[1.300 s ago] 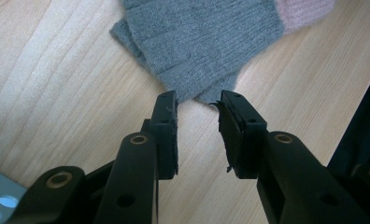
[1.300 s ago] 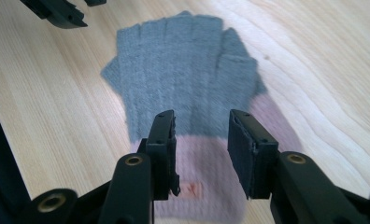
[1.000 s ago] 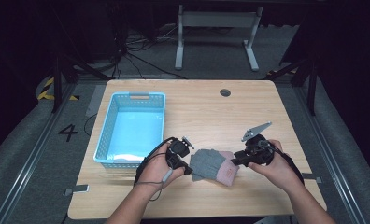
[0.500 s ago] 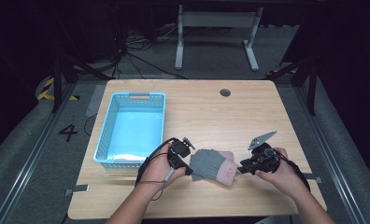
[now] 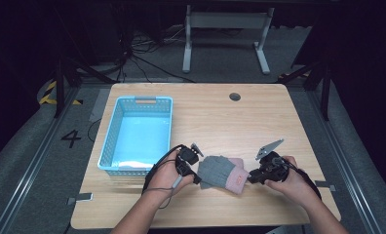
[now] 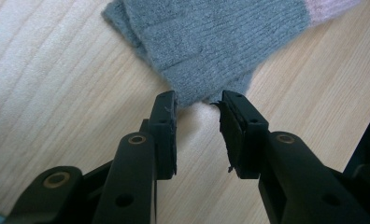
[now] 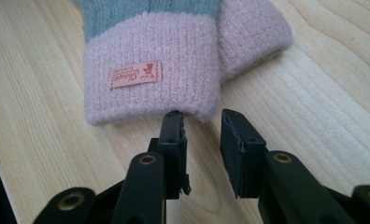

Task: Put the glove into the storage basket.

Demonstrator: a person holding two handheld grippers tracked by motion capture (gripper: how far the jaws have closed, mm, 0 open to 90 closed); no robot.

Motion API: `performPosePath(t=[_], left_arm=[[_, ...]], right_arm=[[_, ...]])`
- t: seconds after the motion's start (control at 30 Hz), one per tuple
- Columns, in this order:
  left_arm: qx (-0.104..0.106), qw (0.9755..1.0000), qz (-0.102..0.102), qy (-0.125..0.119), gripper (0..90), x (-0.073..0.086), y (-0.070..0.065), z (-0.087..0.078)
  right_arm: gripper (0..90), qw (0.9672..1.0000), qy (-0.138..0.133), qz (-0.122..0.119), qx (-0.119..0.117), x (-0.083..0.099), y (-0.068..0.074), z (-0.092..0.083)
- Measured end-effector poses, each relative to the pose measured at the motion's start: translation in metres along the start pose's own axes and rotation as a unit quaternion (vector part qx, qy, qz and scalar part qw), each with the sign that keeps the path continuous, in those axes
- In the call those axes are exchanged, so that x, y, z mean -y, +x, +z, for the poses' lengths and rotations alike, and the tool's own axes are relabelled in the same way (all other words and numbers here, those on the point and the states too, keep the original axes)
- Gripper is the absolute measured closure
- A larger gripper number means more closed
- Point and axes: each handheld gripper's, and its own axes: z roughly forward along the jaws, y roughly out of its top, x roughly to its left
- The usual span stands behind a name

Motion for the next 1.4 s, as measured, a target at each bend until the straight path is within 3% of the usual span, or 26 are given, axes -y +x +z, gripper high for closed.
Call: performPosePath(t=[0.23,0.7,0.97,1.13,1.4], left_arm=[[-0.006,1.0000,-0.003,0.007,65.6,0.000,0.003,0.005],[-0.009,0.9999,0.004,-0.009,63.6,-0.005,0.001,0.009],[-0.016,0.9993,0.005,-0.034,72.7,-0.005,-0.004,0.000],[-0.022,0.9989,0.008,-0.041,84.8,-0.005,-0.007,-0.003],[-0.025,0.9984,0.017,-0.048,86.0,-0.004,-0.016,-0.013]], right_arm=[[71.6,1.0000,-0.005,-0.007,0.001,-0.001,0.002,0.001],[71.4,0.9999,-0.006,-0.014,0.002,-0.002,0.005,0.002],[74.4,0.9997,-0.012,-0.019,0.007,-0.003,0.007,0.000],[83.5,0.9993,-0.022,-0.023,0.018,-0.004,0.010,-0.005],[87.3,0.9983,-0.035,-0.032,0.033,-0.007,0.014,-0.014]])
